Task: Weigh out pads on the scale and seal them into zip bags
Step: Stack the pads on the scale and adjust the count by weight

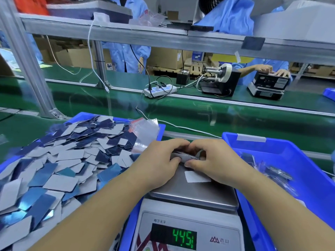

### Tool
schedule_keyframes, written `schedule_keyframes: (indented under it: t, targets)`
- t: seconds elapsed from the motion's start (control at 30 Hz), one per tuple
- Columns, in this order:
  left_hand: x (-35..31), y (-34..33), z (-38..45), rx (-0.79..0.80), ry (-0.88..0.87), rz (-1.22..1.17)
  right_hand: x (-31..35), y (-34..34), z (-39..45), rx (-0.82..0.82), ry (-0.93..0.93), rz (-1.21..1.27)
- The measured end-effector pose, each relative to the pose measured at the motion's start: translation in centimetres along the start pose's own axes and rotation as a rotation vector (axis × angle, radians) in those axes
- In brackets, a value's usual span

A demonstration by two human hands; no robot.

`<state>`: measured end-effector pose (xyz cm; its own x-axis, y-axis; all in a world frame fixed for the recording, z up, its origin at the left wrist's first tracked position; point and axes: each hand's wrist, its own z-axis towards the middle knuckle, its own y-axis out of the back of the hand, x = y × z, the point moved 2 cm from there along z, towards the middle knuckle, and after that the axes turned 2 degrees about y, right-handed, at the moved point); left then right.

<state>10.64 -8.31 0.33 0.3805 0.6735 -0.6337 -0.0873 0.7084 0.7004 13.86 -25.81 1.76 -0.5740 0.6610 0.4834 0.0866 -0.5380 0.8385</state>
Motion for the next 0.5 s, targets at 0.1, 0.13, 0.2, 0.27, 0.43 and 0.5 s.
schedule_keyframes:
  t: [0.1, 0.13, 0.2, 0.27, 0.43, 0.5]
  targets:
    - [-0.5, -0.4, 0.0, 0.025, -0.014, -0.063, 0.1, 0.0, -0.1, -0.028, 0.007, 0.021]
    - [-0.7, -0.6, 0.0, 0.039, -0.016, -0.075, 0.3, 0.0, -0.1, -0.035, 0.015, 0.017]
    - [-1.0, -0.7, 0.1, 0.053, -0.018, -0.081, 0.4, 0.1, 0.0, -0.050, 0.023, 0.005]
    - [-1.2, -1.0, 0.1, 0.071, -0.047, -0.095, 0.5, 0.2, 0.0, -0.061, 0.013, 0.022]
    - [-1.4, -0.9, 0.3, 0.175, -0.031, -0.149, 1.2, 0.0, -0.1, -0.004, 0.032, 0.013]
    - [-0.5, 0.7, 0.6, 0.077, 0.050, -0.185, 0.8, 0.9, -0.1, -0.016, -0.009, 0.043]
